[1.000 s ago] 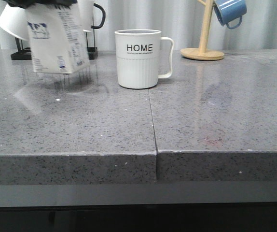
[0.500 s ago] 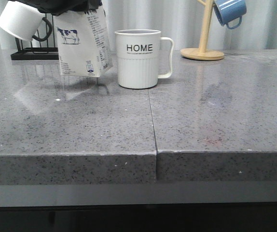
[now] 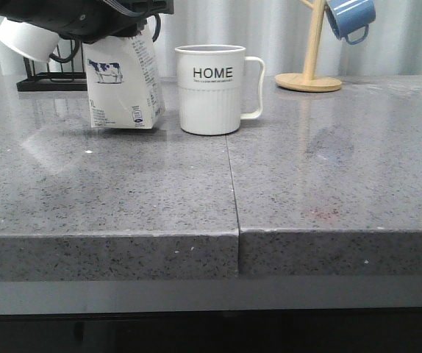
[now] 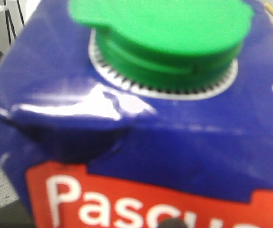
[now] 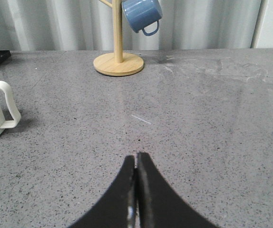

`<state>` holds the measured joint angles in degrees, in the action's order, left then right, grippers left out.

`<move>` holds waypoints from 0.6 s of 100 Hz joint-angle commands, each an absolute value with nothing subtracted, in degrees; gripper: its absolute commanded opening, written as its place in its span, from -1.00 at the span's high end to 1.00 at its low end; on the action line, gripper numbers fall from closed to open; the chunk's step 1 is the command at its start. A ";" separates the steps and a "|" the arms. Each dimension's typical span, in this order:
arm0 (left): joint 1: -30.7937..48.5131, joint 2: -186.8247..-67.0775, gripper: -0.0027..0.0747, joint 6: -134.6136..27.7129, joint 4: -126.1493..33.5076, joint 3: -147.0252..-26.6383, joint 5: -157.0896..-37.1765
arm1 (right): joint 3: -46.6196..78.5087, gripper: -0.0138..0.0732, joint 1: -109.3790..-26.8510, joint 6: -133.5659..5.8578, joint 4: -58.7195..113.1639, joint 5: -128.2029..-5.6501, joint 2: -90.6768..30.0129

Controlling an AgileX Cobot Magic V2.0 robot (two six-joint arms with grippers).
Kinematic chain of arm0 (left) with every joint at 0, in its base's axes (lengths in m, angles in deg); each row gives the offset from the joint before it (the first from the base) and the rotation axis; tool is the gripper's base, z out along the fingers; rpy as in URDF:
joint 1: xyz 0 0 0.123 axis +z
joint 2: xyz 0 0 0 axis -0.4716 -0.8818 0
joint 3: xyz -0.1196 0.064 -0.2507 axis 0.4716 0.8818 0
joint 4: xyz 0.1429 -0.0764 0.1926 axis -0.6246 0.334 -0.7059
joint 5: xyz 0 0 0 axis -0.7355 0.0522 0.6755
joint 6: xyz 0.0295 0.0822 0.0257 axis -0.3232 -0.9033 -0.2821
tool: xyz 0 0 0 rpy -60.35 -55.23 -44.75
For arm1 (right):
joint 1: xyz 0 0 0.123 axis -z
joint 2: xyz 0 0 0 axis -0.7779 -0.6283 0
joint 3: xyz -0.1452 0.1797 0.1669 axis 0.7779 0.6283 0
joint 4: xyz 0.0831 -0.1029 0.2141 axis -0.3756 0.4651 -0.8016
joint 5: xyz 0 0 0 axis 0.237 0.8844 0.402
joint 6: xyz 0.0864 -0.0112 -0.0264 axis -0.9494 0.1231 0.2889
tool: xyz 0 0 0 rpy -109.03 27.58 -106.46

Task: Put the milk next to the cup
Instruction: 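Lift the milk carton and carry it beside the HOME mug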

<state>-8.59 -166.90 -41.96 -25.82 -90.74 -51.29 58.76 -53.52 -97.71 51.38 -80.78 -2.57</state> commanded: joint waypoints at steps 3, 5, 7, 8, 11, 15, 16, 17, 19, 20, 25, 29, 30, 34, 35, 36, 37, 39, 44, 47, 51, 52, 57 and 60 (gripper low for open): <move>-9.11 -163.33 0.79 -42.08 -29.21 -94.02 -40.38 | 57.25 0.96 -53.17 -97.78 51.86 -84.81 -2.56; -9.11 -163.33 0.72 -42.08 -29.21 -94.02 -40.38 | 57.25 0.96 -53.17 -97.78 51.86 -84.81 -2.56; -9.11 -163.33 0.65 -42.08 -29.21 -94.02 -40.38 | 57.25 0.96 -53.17 -97.78 51.86 -84.81 -2.56; -9.11 -163.33 0.63 -42.08 -29.21 -94.02 -40.38 | 57.25 0.96 -53.17 -97.78 51.86 -84.81 -2.56; -9.11 -163.33 0.53 -42.08 -29.21 -94.02 -40.38 | 57.25 0.96 -53.17 -97.78 51.86 -84.81 -2.56; -9.11 -163.33 0.35 -42.08 -29.21 -94.02 -40.64 | 57.25 0.96 -53.17 -97.78 51.86 -84.81 -2.56; -9.11 -163.33 0.32 -42.08 -29.21 -94.02 -40.62 | 57.25 0.96 -53.17 -97.78 51.86 -84.81 -2.56; -9.11 -163.33 0.26 -42.08 -29.21 -94.02 -40.78 | 57.25 0.96 -53.17 -97.78 51.86 -84.81 -2.56; -9.11 -163.33 0.16 -42.21 -29.21 -94.02 -40.95 | 57.25 0.96 -53.17 -97.78 51.86 -84.81 -2.56; -9.11 -163.33 0.13 -42.22 -29.21 -94.02 -41.09 | 57.25 0.96 -53.17 -97.78 51.86 -84.81 -2.56; -9.11 -163.33 -0.11 -42.89 -29.21 -94.02 -41.53 | 57.25 0.96 -53.17 -97.78 51.86 -84.81 -2.56; -9.11 -163.33 -0.30 -43.02 -29.21 -94.02 -41.91 | 57.25 0.96 -53.17 -97.78 51.86 -84.81 -2.56; -9.11 -163.33 -0.33 -43.12 -29.11 -94.02 -41.92 | 57.25 0.96 -53.17 -97.78 51.86 -84.81 -2.56; -9.11 -163.33 -0.53 -43.12 -29.11 -93.91 -42.28 | 57.25 0.96 -53.17 -97.78 51.86 -84.81 -2.56; -9.11 -163.33 -0.55 -43.12 -29.11 -93.91 -42.28 | 57.25 0.96 -53.17 -97.78 51.86 -84.81 -2.56; -9.11 -163.33 -0.58 -43.12 -29.11 -93.91 -42.28 | 57.25 0.96 -53.17 -97.78 51.86 -84.81 -2.56; -9.11 -163.33 -0.60 -43.12 -29.06 -93.83 -42.28 | 57.25 0.96 -53.17 -97.78 51.86 -84.81 -2.56; -9.11 -163.33 -0.67 -43.12 -28.97 -93.79 -42.28 | 57.25 0.96 -53.17 -97.78 51.86 -84.81 -2.56; -9.11 -163.33 -0.79 -43.12 -28.68 -93.55 -42.28 | 57.25 0.96 -53.17 -97.78 51.86 -84.81 -2.56; -9.11 -163.33 -0.84 -43.12 -28.68 -93.40 -42.28 | 57.25 0.96 -53.17 -97.78 51.86 -84.81 -2.56; -9.11 -163.33 -0.85 -43.12 -28.26 -93.14 -42.40 | 57.25 0.96 -53.17 -97.78 51.86 -84.81 -2.56; -9.11 -163.33 -0.84 -43.12 -28.27 -93.09 -42.40 | 57.25 0.96 -53.17 -97.78 51.86 -84.81 -2.56; -9.11 -163.33 -0.85 -43.12 -28.27 -92.85 -43.07 | 57.25 0.96 -53.17 -97.78 51.86 -84.81 -2.56; -9.11 -163.33 -0.84 -43.12 -28.27 -92.54 -43.21 | 57.25 0.96 -53.17 -97.78 51.86 -84.81 -2.56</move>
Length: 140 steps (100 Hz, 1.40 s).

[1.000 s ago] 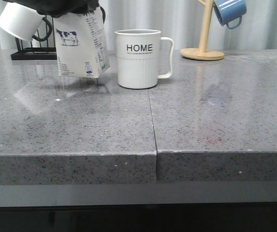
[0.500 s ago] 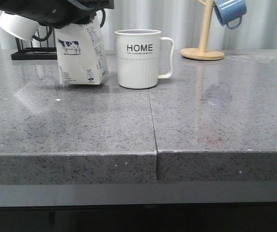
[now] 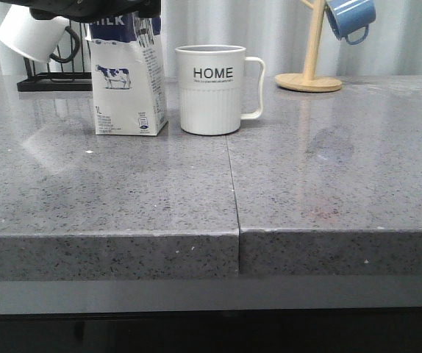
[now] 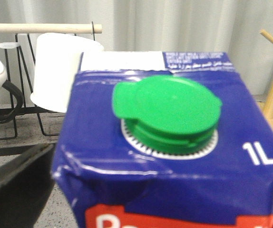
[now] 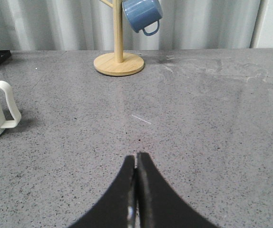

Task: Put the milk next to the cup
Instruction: 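Lift the milk carton and carry it beside the HOME mug, then lower the carton onto the table, open the left gripper, withdraw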

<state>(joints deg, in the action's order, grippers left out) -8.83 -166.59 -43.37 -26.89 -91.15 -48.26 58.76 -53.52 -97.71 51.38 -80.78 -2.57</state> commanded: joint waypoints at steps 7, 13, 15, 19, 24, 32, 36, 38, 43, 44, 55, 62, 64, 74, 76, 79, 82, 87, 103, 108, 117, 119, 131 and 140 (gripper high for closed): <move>-9.11 -163.05 -0.85 -43.12 -28.27 -91.85 -43.33 | 57.25 0.96 -53.17 -97.78 51.86 -84.81 -2.56; -9.21 -162.53 -0.85 -43.12 -28.27 -91.27 -43.40 | 57.25 0.96 -53.17 -97.78 51.86 -84.81 -2.56; -9.21 -162.41 -0.85 -43.12 -28.27 -91.09 -43.40 | 57.25 0.96 -53.17 -97.78 51.86 -84.81 -2.56; -9.21 -161.95 -0.85 -43.12 -28.27 -90.65 -43.56 | 57.25 0.96 -53.17 -97.78 51.86 -84.81 -2.56; -9.21 -161.21 -0.85 -43.12 -28.27 -89.93 -43.98 | 57.25 0.96 -53.17 -97.78 51.86 -84.81 -2.56; -9.35 -160.15 -0.85 -43.12 -28.40 -89.07 -45.92 | 57.25 0.96 -53.17 -97.78 51.86 -84.81 -2.56; -9.45 -159.52 -0.85 -43.12 -28.50 -88.57 -46.65 | 57.25 0.96 -53.17 -97.78 51.86 -84.81 -2.56; -9.48 -159.37 -0.85 -43.12 -28.66 -88.20 -47.21 | 57.25 0.96 -53.17 -97.78 51.86 -84.81 -2.56; -9.87 -158.64 -0.84 -43.12 -29.05 -87.43 -47.88 | 57.25 0.96 -53.17 -97.78 51.86 -84.81 -2.56; -9.88 -158.53 -0.84 -43.12 -29.05 -87.19 -48.04 | 57.25 0.96 -53.17 -97.78 51.86 -84.81 -2.56; -10.83 -157.03 -0.84 -43.12 -29.13 -84.94 -48.17 | 57.25 0.96 -53.17 -97.78 51.86 -84.81 -2.56; -11.35 -155.77 -0.84 -43.12 -29.13 -83.33 -48.17 | 57.25 0.96 -53.17 -97.78 51.86 -84.81 -2.56; -11.50 -155.38 -0.84 -43.12 -29.13 -82.86 -48.17 | 57.25 0.96 -53.17 -97.78 51.86 -84.81 -2.56; -11.87 -153.41 -0.84 -43.12 -29.13 -80.70 -48.41 | 57.25 0.96 -53.17 -97.78 51.86 -84.81 -2.56; -11.87 -152.93 -0.84 -43.12 -29.13 -80.24 -48.51 | 57.25 0.96 -53.17 -97.78 51.86 -84.81 -2.56; -11.87 -152.21 -0.84 -43.12 -29.13 -79.43 -48.51 | 57.25 0.96 -53.17 -97.78 51.86 -84.81 -2.56; -11.87 -151.41 -0.84 -43.12 -29.13 -78.81 -48.51 | 57.25 0.96 -53.17 -97.78 51.86 -84.81 -2.56; -11.73 -149.72 -0.84 -43.12 -29.18 -77.70 -48.51 | 57.25 0.96 -53.17 -97.78 51.86 -84.81 -2.56; -7.99 -144.31 -0.80 -43.12 -31.32 -74.12 -48.96 | 57.25 0.96 -53.17 -97.78 51.86 -84.81 -2.56; -6.09 -142.57 -0.80 -43.12 -33.32 -73.36 -50.40 | 57.25 0.96 -53.17 -97.78 51.86 -84.81 -2.56; -2.00 -139.47 -0.80 -41.27 -38.79 -72.78 -54.77 | 57.25 0.96 -53.17 -97.78 51.86 -84.81 -2.56; -0.91 -138.77 -0.80 -40.73 -39.64 -72.78 -56.32 | 57.25 0.96 -53.17 -97.78 51.86 -84.81 -2.56; 5.27 -135.20 -0.80 -30.66 -50.33 -72.78 -62.91 | 57.25 0.96 -53.17 -97.78 51.86 -84.81 -2.56; 9.93 -132.75 -0.80 -23.19 -57.49 -72.78 -67.43 | 57.25 0.96 -53.17 -97.78 51.86 -84.81 -2.56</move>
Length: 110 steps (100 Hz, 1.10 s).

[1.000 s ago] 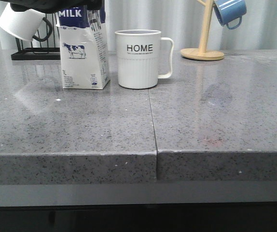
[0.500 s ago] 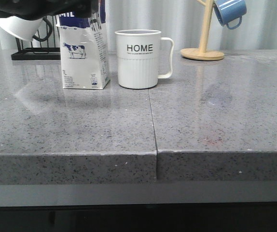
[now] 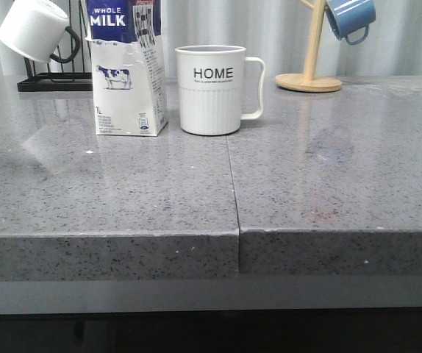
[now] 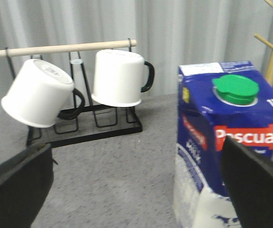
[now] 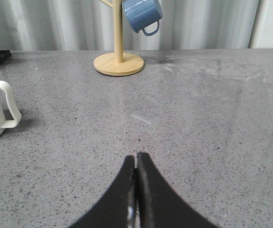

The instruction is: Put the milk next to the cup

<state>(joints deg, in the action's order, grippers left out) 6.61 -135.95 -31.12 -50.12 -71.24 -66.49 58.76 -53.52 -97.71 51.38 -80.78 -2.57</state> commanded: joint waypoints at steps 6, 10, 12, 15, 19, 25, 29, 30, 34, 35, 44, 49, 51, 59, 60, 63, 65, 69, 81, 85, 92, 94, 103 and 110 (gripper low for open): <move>12.60 -131.00 -0.80 -18.03 -63.34 -72.78 -70.34 | 57.25 0.96 -53.17 -97.78 51.86 -84.81 -2.56; 14.73 -129.80 -0.80 -14.52 -67.24 -72.78 -72.61 | 57.25 0.96 -53.17 -97.78 51.86 -84.81 -2.56; 15.31 -129.38 -0.80 -12.83 -68.54 -72.78 -73.24 | 57.25 0.96 -53.17 -97.78 51.86 -84.81 -2.56; 16.73 -128.29 -0.80 -10.26 -71.42 -72.67 -74.50 | 57.25 0.96 -53.17 -97.78 51.86 -84.81 -2.56; 18.01 -127.12 -0.80 -8.38 -73.56 -72.58 -75.38 | 57.25 0.96 -53.17 -97.78 51.86 -84.81 -2.56; 19.89 -124.71 -0.80 -7.39 -74.79 -71.62 -75.56 | 57.25 0.96 -53.17 -97.78 51.86 -84.81 -2.56; 20.71 -122.86 -0.80 -7.09 -74.79 -70.62 -75.56 | 57.25 0.96 -53.17 -97.78 51.86 -84.81 -2.56; 21.01 -122.53 -0.80 -6.96 -74.79 -70.23 -75.56 | 57.25 0.96 -53.17 -97.78 51.86 -84.81 -2.56; 21.80 -120.48 -0.80 -6.96 -74.79 -68.84 -75.56 | 57.25 0.96 -53.17 -97.78 51.86 -84.81 -2.56; 21.93 -120.13 -0.80 -6.96 -74.79 -68.59 -75.56 | 57.25 0.96 -53.17 -97.78 51.86 -84.81 -2.56; 23.15 -115.33 -0.80 -6.84 -74.79 -64.82 -75.84 | 57.25 0.96 -53.17 -97.78 51.86 -84.81 -2.56; 23.61 -112.55 -0.80 -6.84 -74.68 -62.71 -76.32 | 57.25 0.96 -53.17 -97.78 51.86 -84.81 -2.56; 23.73 -111.35 -0.80 -6.84 -74.68 -61.80 -76.52 | 57.25 0.96 -53.17 -97.78 51.86 -84.81 -2.56; 23.73 -107.07 -0.80 -6.84 -74.59 -58.48 -77.10 | 57.25 0.96 -53.17 -97.78 51.86 -84.81 -2.56; 23.73 -106.29 -0.80 -6.84 -74.59 -58.19 -77.33 | 57.25 0.96 -53.17 -97.78 51.86 -84.81 -2.56; 23.73 -104.76 -0.80 -6.84 -74.59 -56.79 -77.76 | 57.25 0.96 -53.17 -97.78 51.86 -84.81 -2.56; 23.73 -103.63 -0.80 -6.84 -74.59 -55.97 -78.02 | 57.25 0.96 -53.17 -97.78 51.86 -84.81 -2.56; 23.73 -101.42 -0.80 -6.84 -74.59 -54.59 -78.21 | 57.25 0.96 -53.17 -97.78 51.86 -84.81 -2.56; 23.73 -95.68 -0.80 -6.84 -74.59 -50.54 -78.28 | 57.25 0.96 -53.17 -97.78 51.86 -84.81 -2.56; 23.73 -93.92 -0.80 -6.84 -74.59 -49.44 -78.28 | 57.25 0.96 -53.17 -97.78 51.86 -84.81 -2.56; 23.73 -91.43 -0.72 -6.84 -74.59 -48.04 -78.28 | 57.25 0.96 -53.17 -97.78 51.86 -84.81 -2.56; 23.73 -91.02 -0.68 -6.84 -74.59 -47.73 -78.28 | 57.25 0.96 -53.17 -97.78 51.86 -84.81 -2.56; 23.73 -89.01 -0.40 -6.84 -74.59 -46.83 -78.28 | 57.25 0.96 -53.17 -97.78 51.86 -84.81 -2.56; 23.73 -88.27 -0.06 -6.84 -74.59 -46.44 -78.28 | 57.25 0.96 -53.17 -97.78 51.86 -84.81 -2.56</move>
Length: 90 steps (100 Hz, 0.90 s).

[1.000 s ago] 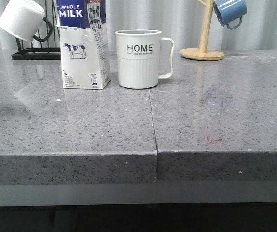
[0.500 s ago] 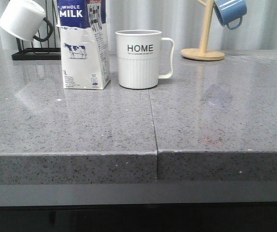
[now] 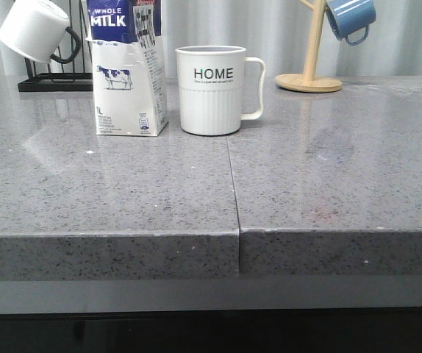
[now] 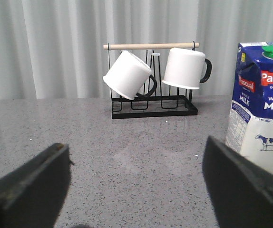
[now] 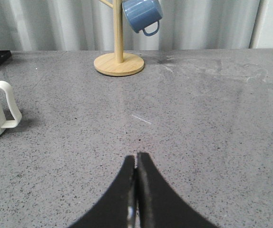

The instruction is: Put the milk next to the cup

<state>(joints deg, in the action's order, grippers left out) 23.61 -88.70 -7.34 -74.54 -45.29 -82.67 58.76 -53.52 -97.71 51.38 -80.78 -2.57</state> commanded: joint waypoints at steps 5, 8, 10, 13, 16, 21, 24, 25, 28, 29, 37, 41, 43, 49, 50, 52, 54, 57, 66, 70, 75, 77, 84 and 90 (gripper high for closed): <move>23.73 -88.26 0.26 -6.84 -74.59 -46.31 -78.39 | 57.25 0.96 -53.17 -97.78 51.86 -84.81 -2.56; 23.73 -88.26 0.42 -6.84 -74.59 -46.31 -78.52 | 57.25 0.96 -53.17 -97.78 51.86 -84.81 -2.56; 23.73 -88.26 0.54 -6.84 -74.59 -46.31 -78.52 | 57.25 0.96 -53.17 -97.78 51.86 -84.81 -2.56; 23.73 -88.26 0.70 -6.84 -74.59 -46.31 -78.52 | 57.25 0.96 -53.17 -97.78 51.86 -84.81 -2.56; 23.73 -88.26 0.85 -6.84 -74.59 -46.31 -78.52 | 57.25 0.96 -53.17 -97.78 51.86 -84.81 -2.56; 23.73 -88.26 0.98 -6.95 -74.59 -46.31 -78.52 | 57.25 0.96 -53.17 -97.78 51.86 -84.81 -2.56; 23.73 -88.26 0.98 -6.95 -74.59 -46.31 -78.52 | 57.25 0.96 -53.17 -97.78 51.86 -84.81 -2.56; 23.73 -88.26 0.99 -6.95 -74.59 -46.31 -78.52 | 57.25 0.96 -53.17 -97.78 51.86 -84.81 -2.56; 23.73 -88.26 0.98 -6.95 -74.59 -46.31 -78.52 | 57.25 0.96 -53.17 -97.78 51.86 -84.81 -2.56; 23.73 -88.26 0.98 -6.95 -74.59 -46.31 -78.52 | 57.25 0.96 -53.17 -97.78 51.86 -84.81 -2.56; 23.73 -88.26 0.98 -6.95 -74.59 -46.31 -78.52 | 57.25 0.96 -53.17 -97.78 51.86 -84.81 -2.56; 23.73 -88.26 0.98 -6.95 -74.59 -46.31 -78.52 | 57.25 0.96 -53.17 -97.78 51.86 -84.81 -2.56; 23.73 -88.26 0.98 -6.95 -74.59 -46.31 -78.52 | 57.25 0.96 -53.17 -97.78 51.86 -84.81 -2.56; 23.73 -88.26 0.98 -6.95 -74.59 -46.31 -78.52 | 57.25 0.96 -53.17 -97.78 51.86 -84.81 -2.56; 23.73 -88.26 0.98 -6.95 -74.59 -46.31 -78.52 | 57.25 0.96 -53.17 -97.78 51.86 -84.81 -2.56; 23.73 -88.26 0.98 -6.95 -74.59 -46.31 -78.52 | 57.25 0.96 -53.17 -97.78 51.86 -84.81 -2.56; 23.73 -88.26 0.98 -6.95 -74.59 -46.31 -78.52 | 57.25 0.96 -53.17 -97.78 51.86 -84.81 -2.56; 23.73 -88.26 0.98 -6.95 -74.59 -46.31 -78.52 | 57.25 0.96 -53.17 -97.78 51.86 -84.81 -2.56; 23.73 -88.26 0.98 -6.95 -74.59 -46.31 -78.52 | 57.25 0.96 -53.17 -97.78 51.86 -84.81 -2.56; 23.73 -88.26 0.98 -6.95 -74.59 -46.31 -78.52 | 57.25 0.96 -53.17 -97.78 51.86 -84.81 -2.56; 23.73 -88.26 0.98 -6.95 -74.59 -46.31 -78.52 | 57.25 0.96 -53.17 -97.78 51.86 -84.81 -2.56; 23.73 -88.26 0.98 -6.95 -74.59 -46.31 -78.52 | 57.25 0.96 -53.17 -97.78 51.86 -84.81 -2.56; 23.73 -88.26 0.98 -6.95 -74.59 -46.31 -78.52 | 57.25 0.96 -53.17 -97.78 51.86 -84.81 -2.56; 23.73 -88.26 0.99 -7.25 -75.13 -46.31 -78.52 | 57.25 0.96 -53.17 -97.78 51.86 -84.81 -2.56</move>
